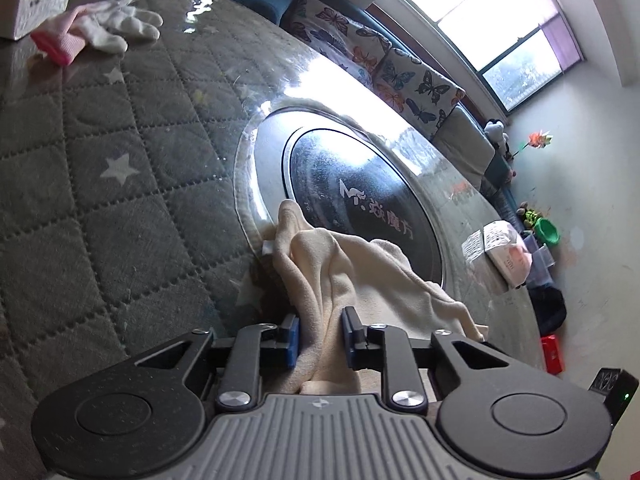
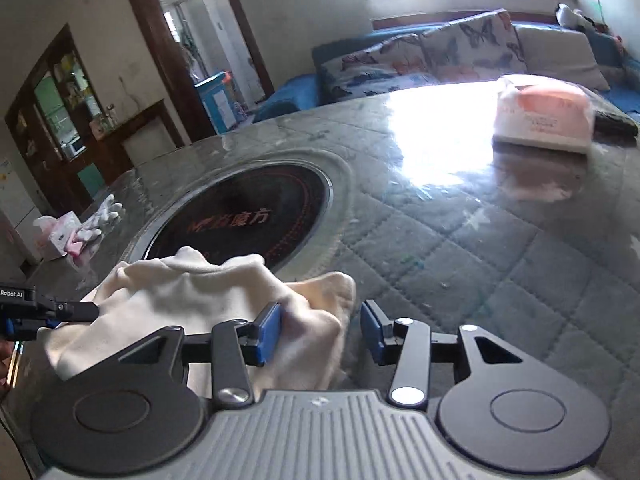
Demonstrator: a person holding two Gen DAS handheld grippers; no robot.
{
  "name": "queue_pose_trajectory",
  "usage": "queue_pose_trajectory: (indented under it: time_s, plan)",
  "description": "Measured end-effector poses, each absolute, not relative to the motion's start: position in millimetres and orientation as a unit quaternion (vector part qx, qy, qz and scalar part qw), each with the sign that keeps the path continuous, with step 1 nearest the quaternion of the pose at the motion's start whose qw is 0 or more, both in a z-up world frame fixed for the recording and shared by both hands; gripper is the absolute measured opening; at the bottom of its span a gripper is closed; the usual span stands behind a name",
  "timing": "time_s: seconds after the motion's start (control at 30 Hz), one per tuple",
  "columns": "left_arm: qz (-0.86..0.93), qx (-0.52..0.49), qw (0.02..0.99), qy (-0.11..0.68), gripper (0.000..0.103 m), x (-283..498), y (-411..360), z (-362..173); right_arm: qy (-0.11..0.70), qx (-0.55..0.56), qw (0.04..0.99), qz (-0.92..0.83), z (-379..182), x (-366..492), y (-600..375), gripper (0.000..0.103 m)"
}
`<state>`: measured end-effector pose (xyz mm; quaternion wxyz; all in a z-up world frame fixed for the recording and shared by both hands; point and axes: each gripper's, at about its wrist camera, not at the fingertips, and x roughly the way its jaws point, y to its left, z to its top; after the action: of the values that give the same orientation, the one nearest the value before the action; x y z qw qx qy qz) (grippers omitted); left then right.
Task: Fold clothes
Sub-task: 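Grasp the sweatshirt edge with the left gripper while the right gripper grasps beside it, then lift the held edge with both grippers and fold it over the bundle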
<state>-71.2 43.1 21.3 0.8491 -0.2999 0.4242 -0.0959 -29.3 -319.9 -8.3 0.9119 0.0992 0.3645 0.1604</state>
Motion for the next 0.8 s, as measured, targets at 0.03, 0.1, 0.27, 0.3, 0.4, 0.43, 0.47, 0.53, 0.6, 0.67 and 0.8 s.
queue_pose_trajectory:
  time_s: [0.03,0.1,0.27,0.3,0.4,0.43,0.47,0.53,0.6,0.67,0.8]
  plan:
    - [-0.095,-0.291,0.852,0.424,0.021,-70.9,40.9,22.2,0.363,0.099,0.912,0.164,-9.1,-28.9,-318.1,0.044]
    - [-0.094,-0.272,0.859,0.423,0.02,-70.7,36.1,24.4,0.36,0.097,0.912,0.171,-9.6,-29.6,-312.9,0.033]
    - [-0.1,-0.241,0.87,0.417,0.017,-70.7,26.8,37.7,0.345,0.09,0.919,0.168,3.4,-47.0,-309.0,0.013]
    - [-0.105,-0.237,0.872,0.415,0.016,-70.3,25.1,41.5,0.339,0.092,0.921,0.166,7.6,-50.4,-311.8,0.012]
    - [-0.123,-0.226,0.875,0.409,0.015,-66.3,14.4,52.9,0.315,0.096,0.931,0.159,21.2,-61.2,-320.6,0.012]
    - [-0.131,-0.222,0.875,0.409,0.015,-64.3,9.1,56.1,0.308,0.096,0.934,0.156,26.1,-64.2,-323.9,0.012]
    - [-0.138,-0.218,0.875,0.408,0.015,-62.0,2.5,58.5,0.302,0.095,0.936,0.151,31.1,-66.5,-327.5,0.012]
    - [-0.154,-0.209,0.875,0.408,0.015,-57.1,-12.0,62.9,0.289,0.087,0.943,0.14,41.6,-71.0,-335.4,0.011]
    - [-0.17,-0.202,0.874,0.407,0.014,-50.8,-28.6,66.6,0.278,0.077,0.949,0.128,50.7,-74.4,-344.7,0.011]
    - [-0.187,-0.197,0.872,0.408,0.014,-43.7,-46.2,69.9,0.269,0.07,0.954,0.114,59.3,-77.1,-355.2,0.011]
    - [-0.216,-0.189,0.867,0.408,0.014,-27.2,-85.3,75.2,0.255,0.061,0.962,0.071,75.6,-77.8,-387.6,0.011]
